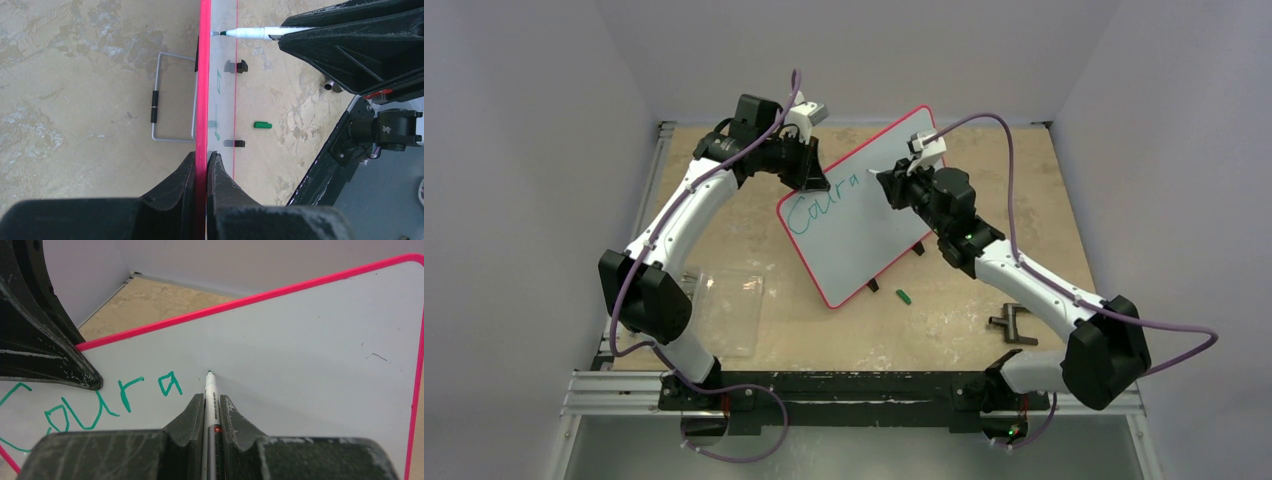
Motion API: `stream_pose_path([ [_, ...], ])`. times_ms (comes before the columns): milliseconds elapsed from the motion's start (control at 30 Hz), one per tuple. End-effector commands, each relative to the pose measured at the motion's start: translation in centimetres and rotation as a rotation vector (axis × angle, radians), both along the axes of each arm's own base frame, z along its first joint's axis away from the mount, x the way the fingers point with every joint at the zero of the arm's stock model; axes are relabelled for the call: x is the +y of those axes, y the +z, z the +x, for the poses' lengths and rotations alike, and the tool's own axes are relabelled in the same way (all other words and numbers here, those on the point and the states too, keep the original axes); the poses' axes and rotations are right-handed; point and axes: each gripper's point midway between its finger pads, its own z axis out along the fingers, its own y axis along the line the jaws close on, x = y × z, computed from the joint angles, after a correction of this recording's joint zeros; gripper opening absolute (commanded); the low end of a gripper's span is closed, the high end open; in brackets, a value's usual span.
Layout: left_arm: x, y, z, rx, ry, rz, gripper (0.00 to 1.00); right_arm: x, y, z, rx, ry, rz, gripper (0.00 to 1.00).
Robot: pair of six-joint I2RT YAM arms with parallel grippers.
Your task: Write a sentence on the whiteboard
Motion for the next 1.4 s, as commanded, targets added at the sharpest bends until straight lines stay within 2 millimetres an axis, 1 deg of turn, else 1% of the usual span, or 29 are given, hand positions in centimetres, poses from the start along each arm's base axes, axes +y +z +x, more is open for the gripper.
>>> stream_pose_path([
  [0, 3.7, -2.0, 1.8, -0.085, 0.088, 0.211, 0.0, 0.2, 4.4, 1.0, -0.102, -0.011, 0.06, 0.0],
  [267, 3.8, -1.9, 1.8, -0.085, 0.09, 0.212, 0.0, 1.2, 4.2, 1.2, -0.092, 0.028, 0.071, 0.0],
  [433, 3.8, -1.9, 1.8, -0.087, 0.089, 0.212, 0.0, 1.7, 4.0, 1.0, -0.092, 0.06, 0.07, 0.0],
  [467, 3.8, -1.9, 1.8, -0.086, 0.09, 0.211, 0.0, 2.0, 4.0, 0.7, -0.093, 0.085, 0.068, 0.0],
  [567, 3.8, -1.8, 1.8, -0.089, 0.09, 0.21, 0.0, 2.3, 3.8, 0.4, -0.098, 0.109, 0.055, 0.0],
  [800, 3.8, -1.7, 1.8, -0.091, 0.091, 0.212, 0.0, 2.1, 1.8, 0.0, -0.054, 0.114, 0.034, 0.0],
  [1033, 3.8, -1.8, 1.7, -0.088, 0.091, 0.212, 0.0, 1.6, -0.2, -0.7, -0.014, 0.111, 0.015, 0.0],
  [1133, 3.8, -1.7, 1.7, -0.091, 0.091, 0.209, 0.0, 1.4, -0.2, -0.7, -0.009, 0.098, 0.011, 0.0],
  [1367, 3.8, -1.6, 1.7, -0.092, 0.089, 0.207, 0.0, 0.9, 1.2, -0.1, -0.027, 0.054, 0.019, 0.0],
])
